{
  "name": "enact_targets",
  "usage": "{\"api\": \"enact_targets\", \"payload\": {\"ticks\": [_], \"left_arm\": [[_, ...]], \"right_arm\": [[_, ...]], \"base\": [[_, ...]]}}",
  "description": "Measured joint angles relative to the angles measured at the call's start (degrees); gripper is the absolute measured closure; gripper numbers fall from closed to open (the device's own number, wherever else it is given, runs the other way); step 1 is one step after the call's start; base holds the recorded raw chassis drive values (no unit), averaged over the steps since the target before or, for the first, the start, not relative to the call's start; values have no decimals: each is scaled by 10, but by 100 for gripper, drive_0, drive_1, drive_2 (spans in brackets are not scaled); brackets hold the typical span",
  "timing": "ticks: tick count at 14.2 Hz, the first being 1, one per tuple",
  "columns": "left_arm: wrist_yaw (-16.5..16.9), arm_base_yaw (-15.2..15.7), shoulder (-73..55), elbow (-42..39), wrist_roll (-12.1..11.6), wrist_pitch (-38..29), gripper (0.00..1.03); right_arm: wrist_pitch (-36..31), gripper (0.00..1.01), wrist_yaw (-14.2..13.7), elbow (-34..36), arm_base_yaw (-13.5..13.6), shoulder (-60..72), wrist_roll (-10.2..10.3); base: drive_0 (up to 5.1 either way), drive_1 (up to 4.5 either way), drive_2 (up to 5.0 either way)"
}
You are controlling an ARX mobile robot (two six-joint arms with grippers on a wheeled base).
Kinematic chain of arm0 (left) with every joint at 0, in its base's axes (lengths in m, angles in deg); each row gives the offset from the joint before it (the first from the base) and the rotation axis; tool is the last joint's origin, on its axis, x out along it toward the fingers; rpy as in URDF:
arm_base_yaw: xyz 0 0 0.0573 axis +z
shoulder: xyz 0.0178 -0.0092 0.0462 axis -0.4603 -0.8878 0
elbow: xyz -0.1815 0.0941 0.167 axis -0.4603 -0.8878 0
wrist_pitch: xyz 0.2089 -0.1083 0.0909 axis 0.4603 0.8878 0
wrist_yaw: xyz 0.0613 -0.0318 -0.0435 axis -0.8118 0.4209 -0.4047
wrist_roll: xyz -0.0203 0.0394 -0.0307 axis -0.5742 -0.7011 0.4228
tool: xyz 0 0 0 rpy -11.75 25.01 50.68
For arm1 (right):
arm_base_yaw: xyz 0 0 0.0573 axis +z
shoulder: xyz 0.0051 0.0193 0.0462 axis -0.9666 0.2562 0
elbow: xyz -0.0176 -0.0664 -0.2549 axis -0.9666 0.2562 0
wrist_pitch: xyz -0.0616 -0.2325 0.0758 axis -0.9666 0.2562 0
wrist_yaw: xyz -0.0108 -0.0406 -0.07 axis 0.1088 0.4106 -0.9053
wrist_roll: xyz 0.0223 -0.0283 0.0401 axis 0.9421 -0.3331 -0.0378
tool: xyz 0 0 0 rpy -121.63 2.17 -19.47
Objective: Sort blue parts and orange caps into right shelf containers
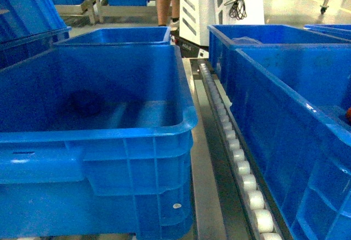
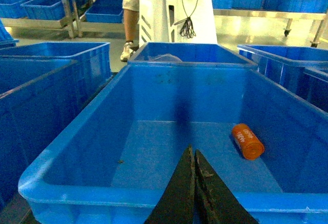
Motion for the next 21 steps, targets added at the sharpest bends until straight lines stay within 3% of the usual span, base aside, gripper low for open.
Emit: {"api": "enact_targets", "payload": {"ticks": [10,13,15,17,21], "left_arm": [[0,0,241,0,0,231,101],[0,0,254,0,0,244,101],[-1,0,268,0,0,259,101],[1,0,350,0,-1,362,101],[0,0,358,0,-2,359,101]], "right_arm": [[209,100,0,0,0,-216,0],[220,100,0,0,0,-228,0],[324,100,1,0,0,-305,1],[315,100,-1,-2,0,-323,2],[320,100,0,0,0,-323,2]], "base": [[0,0,0],[0,0,0],[0,0,0],[0,0,0],[0,0,0]]}}
